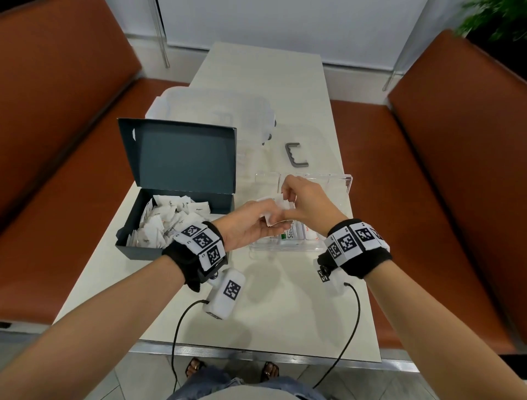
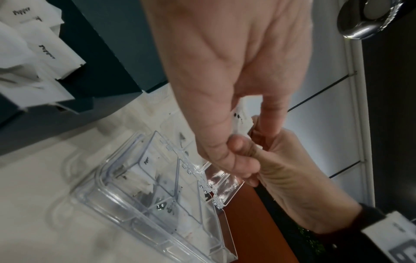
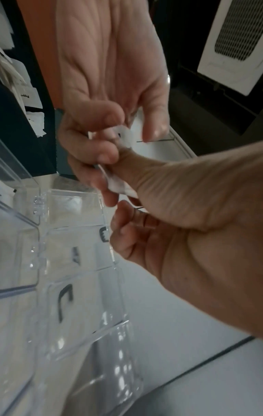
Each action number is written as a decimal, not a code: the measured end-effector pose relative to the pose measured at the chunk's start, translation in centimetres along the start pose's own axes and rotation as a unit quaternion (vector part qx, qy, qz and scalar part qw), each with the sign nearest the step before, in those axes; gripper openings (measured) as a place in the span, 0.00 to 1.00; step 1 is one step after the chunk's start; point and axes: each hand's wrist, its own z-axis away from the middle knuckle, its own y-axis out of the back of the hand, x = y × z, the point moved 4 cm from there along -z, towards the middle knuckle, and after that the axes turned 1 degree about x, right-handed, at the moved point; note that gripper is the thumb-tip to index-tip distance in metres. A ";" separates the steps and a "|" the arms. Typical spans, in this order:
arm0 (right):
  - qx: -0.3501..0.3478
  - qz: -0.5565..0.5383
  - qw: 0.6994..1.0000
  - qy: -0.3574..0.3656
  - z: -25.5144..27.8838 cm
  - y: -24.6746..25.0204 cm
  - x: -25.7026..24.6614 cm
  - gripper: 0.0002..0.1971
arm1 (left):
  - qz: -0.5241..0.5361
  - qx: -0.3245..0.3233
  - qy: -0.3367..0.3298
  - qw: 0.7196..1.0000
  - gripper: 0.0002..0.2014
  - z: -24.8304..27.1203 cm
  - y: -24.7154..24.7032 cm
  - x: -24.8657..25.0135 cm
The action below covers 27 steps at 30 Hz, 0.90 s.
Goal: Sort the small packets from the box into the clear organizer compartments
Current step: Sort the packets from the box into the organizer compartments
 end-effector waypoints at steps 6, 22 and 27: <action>0.054 -0.097 0.991 -0.070 0.8 0.1 1.3 0.23 | 0.045 0.101 -0.020 0.994 0.14 -0.8 0.9 -0.1; 0.158 -0.354 0.896 -0.217 1.2 -1.5 1.9 0.18 | -0.012 0.061 -0.133 0.989 0.10 -1.2 0.8 -0.4; 0.118 -0.410 0.876 -0.223 1.2 -2.3 1.3 0.16 | -0.059 0.092 -0.182 0.977 0.09 -1.0 1.5 -0.2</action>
